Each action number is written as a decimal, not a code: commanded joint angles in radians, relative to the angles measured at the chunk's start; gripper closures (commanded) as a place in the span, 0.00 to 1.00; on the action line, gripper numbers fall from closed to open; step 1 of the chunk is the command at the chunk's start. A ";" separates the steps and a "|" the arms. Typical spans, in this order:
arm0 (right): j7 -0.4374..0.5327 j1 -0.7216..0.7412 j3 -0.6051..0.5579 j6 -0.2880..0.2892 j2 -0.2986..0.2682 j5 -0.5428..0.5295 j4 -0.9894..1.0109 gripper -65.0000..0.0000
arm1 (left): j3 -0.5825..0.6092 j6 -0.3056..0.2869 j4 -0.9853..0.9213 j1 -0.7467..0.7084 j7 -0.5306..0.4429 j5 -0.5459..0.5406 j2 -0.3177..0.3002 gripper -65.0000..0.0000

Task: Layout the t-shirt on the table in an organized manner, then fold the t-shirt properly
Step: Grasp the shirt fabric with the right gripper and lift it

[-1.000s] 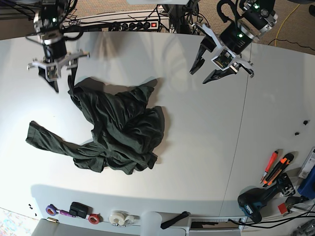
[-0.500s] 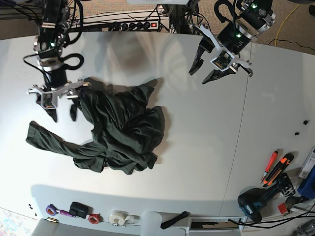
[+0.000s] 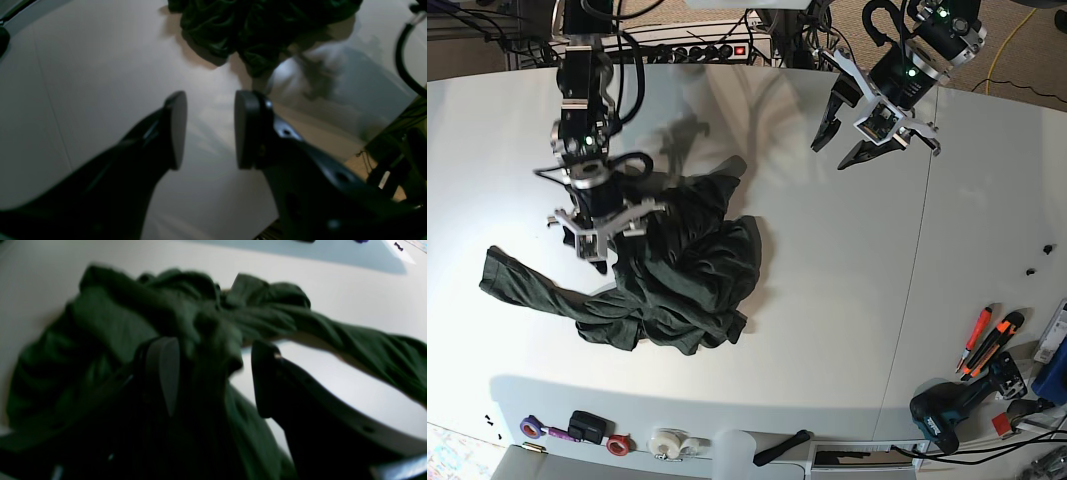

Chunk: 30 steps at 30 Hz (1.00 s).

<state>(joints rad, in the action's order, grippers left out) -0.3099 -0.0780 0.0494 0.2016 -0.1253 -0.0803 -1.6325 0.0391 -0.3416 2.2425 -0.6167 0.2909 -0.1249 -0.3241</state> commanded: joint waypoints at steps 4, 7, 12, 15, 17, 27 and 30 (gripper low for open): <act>0.027 0.058 0.002 -0.011 0.015 -0.005 0.068 0.48 | -0.002 0.000 0.016 -0.003 -0.021 -0.011 -0.003 0.62; 0.033 0.071 0.003 -0.023 0.014 -0.005 0.121 0.48 | -0.002 0.000 0.016 -0.002 -0.021 -0.011 -0.003 0.62; 0.036 0.070 0.005 -0.031 0.015 -0.006 0.126 0.49 | -0.002 0.000 0.016 -0.001 -0.021 -0.011 -0.003 0.62; 0.053 0.070 0.005 -0.031 0.014 -0.009 0.126 0.49 | -0.002 0.000 0.016 -0.001 -0.021 -0.011 -0.003 0.62; 0.056 0.070 0.005 -0.031 0.015 -0.009 0.125 0.53 | -0.002 0.000 0.016 -0.001 -0.021 -0.011 -0.003 0.62; 0.051 0.072 0.005 0.020 0.014 -0.009 0.099 1.00 | -0.002 0.004 0.016 -0.001 -0.021 -0.011 -0.003 0.62; 0.021 0.072 0.005 0.054 0.014 -0.009 0.035 1.00 | -0.002 0.004 0.016 -0.001 -0.021 -0.011 -0.003 0.62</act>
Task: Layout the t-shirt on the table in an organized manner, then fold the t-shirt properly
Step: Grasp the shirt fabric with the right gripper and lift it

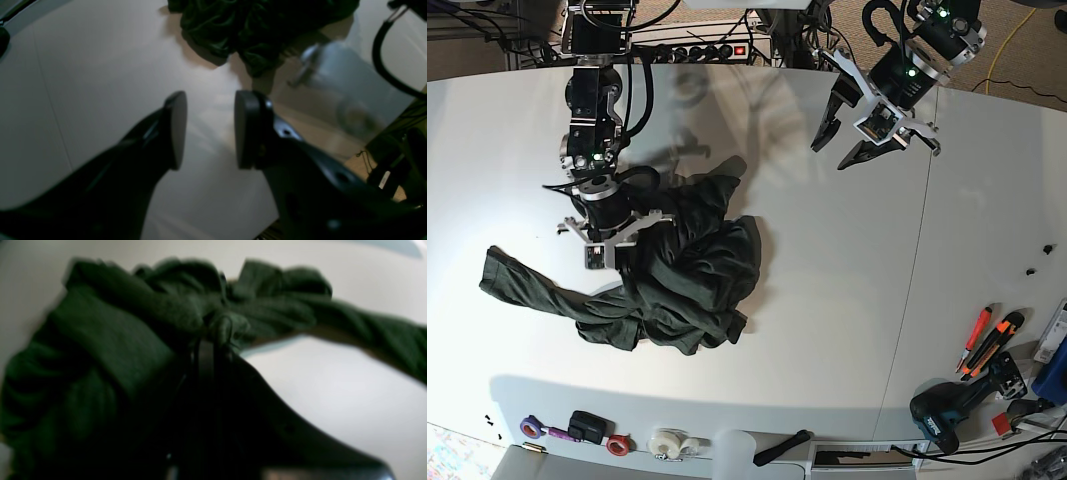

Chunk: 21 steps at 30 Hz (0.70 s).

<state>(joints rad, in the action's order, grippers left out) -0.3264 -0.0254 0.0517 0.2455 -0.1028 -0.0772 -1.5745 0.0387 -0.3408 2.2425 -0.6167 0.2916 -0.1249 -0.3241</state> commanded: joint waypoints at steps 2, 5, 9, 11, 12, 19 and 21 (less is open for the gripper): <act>-0.003 0.010 0.002 0.063 -0.008 -0.012 -0.099 1.00 | -0.002 0.003 0.016 -0.001 -0.022 -0.011 -0.003 0.62; -0.039 -0.036 0.002 0.099 -0.008 -0.012 -0.237 1.00 | -0.002 0.004 0.016 -0.001 -0.022 -0.011 -0.003 0.62; -0.045 -0.141 0.002 0.099 -0.011 -0.011 -0.412 1.00 | -0.002 0.003 0.016 -0.001 -0.019 -0.011 -0.003 0.62; -0.064 -0.196 0.002 0.099 -0.013 -0.011 -0.493 1.00 | -0.002 0.003 0.016 -0.001 -0.019 -0.011 -0.003 0.62; -0.082 -0.223 0.002 0.099 -0.017 -0.011 -0.532 1.00 | -0.002 0.003 0.016 -0.001 -0.019 -0.011 -0.003 0.62; -0.242 -0.408 0.002 0.106 -0.123 -0.011 -0.734 1.00 | -0.002 0.003 0.016 -0.001 -0.018 -0.011 -0.003 0.62; -0.288 -0.451 0.002 0.106 -0.151 -0.011 -0.753 1.00 | -0.002 0.003 0.016 -0.001 -0.017 -0.011 -0.003 0.62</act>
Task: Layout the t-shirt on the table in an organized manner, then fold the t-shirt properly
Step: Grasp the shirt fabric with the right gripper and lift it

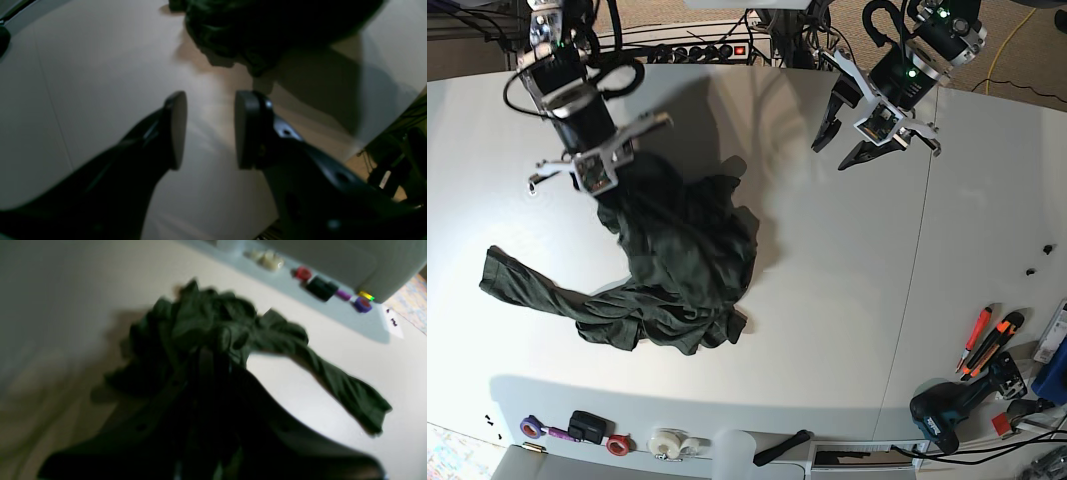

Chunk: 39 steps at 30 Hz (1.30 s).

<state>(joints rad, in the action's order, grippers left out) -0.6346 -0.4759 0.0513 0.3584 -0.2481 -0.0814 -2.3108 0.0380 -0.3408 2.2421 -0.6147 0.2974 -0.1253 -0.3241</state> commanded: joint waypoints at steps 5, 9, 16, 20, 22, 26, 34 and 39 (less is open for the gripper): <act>-0.115 -0.062 0.003 -0.006 -0.035 0.016 -0.018 1.00 | -0.001 0.003 0.016 -0.003 -0.017 -0.011 -0.003 0.62; -0.204 -0.061 0.003 0.026 -0.034 0.022 -0.018 0.71 | -0.001 0.003 0.016 -0.002 -0.017 -0.011 -0.003 0.62; -0.134 -0.058 0.003 0.027 -0.034 0.022 -0.018 0.55 | -0.001 0.003 0.016 -0.002 -0.017 -0.011 -0.003 0.62; -0.086 -0.042 0.003 0.024 -0.034 0.022 -0.018 0.55 | -0.001 0.003 0.016 -0.002 -0.017 -0.011 -0.003 0.62; -0.087 -0.022 0.003 0.000 -0.034 0.023 -0.018 0.55 | -0.001 0.003 0.016 -0.002 -0.017 -0.011 -0.003 0.62; -0.087 0.028 0.003 -0.108 -0.032 0.060 -0.018 0.55 | -0.001 0.003 0.016 0.003 -0.017 -0.011 -0.003 0.62; -0.089 0.074 0.003 -0.222 -0.026 0.174 -0.018 0.55 | -0.001 0.003 0.016 0.006 -0.017 -0.070 -0.003 0.62; -0.091 0.074 0.003 -0.223 -0.026 0.180 -0.018 0.55 | -0.001 0.002 0.016 0.031 -0.011 -0.070 -0.003 0.62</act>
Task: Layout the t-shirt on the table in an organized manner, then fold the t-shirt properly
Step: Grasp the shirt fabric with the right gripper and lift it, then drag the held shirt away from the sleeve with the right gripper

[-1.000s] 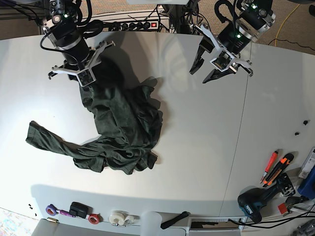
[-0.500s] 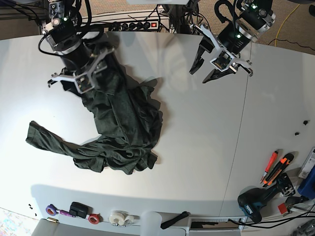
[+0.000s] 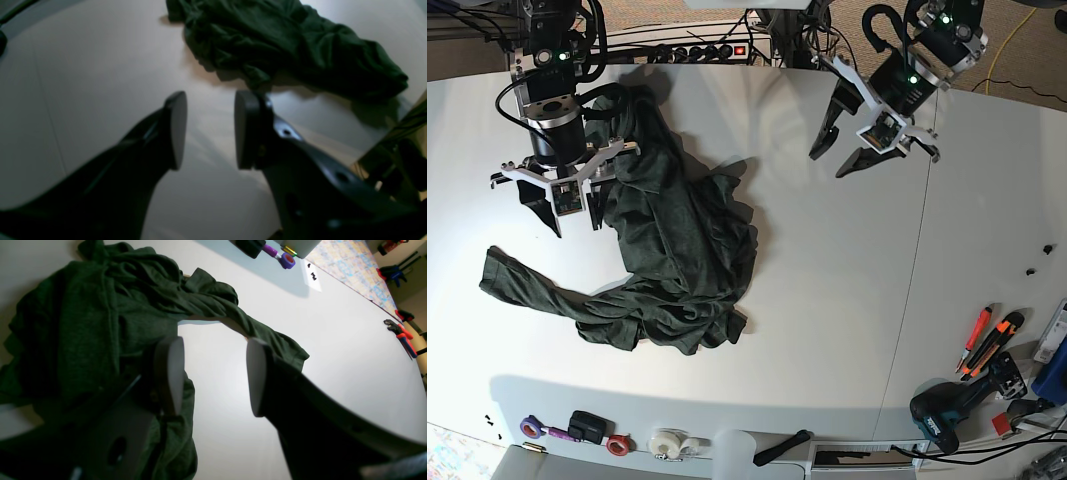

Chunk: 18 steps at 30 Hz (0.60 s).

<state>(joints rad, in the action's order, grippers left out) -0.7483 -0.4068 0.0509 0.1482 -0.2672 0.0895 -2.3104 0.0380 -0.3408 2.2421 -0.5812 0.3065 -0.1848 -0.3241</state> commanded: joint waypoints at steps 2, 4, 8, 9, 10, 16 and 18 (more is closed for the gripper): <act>0.023 0.005 0.003 -0.012 -0.007 0.009 -0.018 0.55 | -0.001 0.003 0.016 0.003 -0.015 -0.011 -0.003 0.62; 0.022 0.005 0.003 -0.012 -0.007 0.008 -0.018 0.55 | -0.001 0.002 0.016 0.002 -0.015 -0.011 -0.003 0.62; 0.022 0.005 0.003 -0.012 -0.007 0.008 -0.018 0.55 | -0.001 -0.001 0.016 0.002 -0.014 -0.011 -0.003 0.62; 0.022 0.005 0.003 -0.012 -0.007 0.008 -0.018 0.55 | -0.001 -0.002 0.016 0.002 -0.013 -0.011 -0.003 0.62; 0.022 0.005 0.003 -0.012 -0.007 0.008 -0.018 0.55 | -0.001 -0.002 0.016 0.003 -0.010 -0.011 -0.003 0.62; 0.021 0.005 0.003 -0.013 -0.007 0.008 -0.018 0.55 | 0.000 -0.028 0.016 0.048 0.031 -0.012 -0.003 0.62; 0.021 0.005 0.003 -0.013 -0.007 0.007 -0.018 0.55 | 0.006 -0.023 0.016 0.074 0.057 -0.011 -0.003 0.62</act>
<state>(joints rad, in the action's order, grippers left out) -0.7509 -0.4072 0.0509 0.1478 -0.2672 0.0891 -2.3104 0.0448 -0.3653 2.2417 -0.5049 0.3820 -0.1852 -0.3241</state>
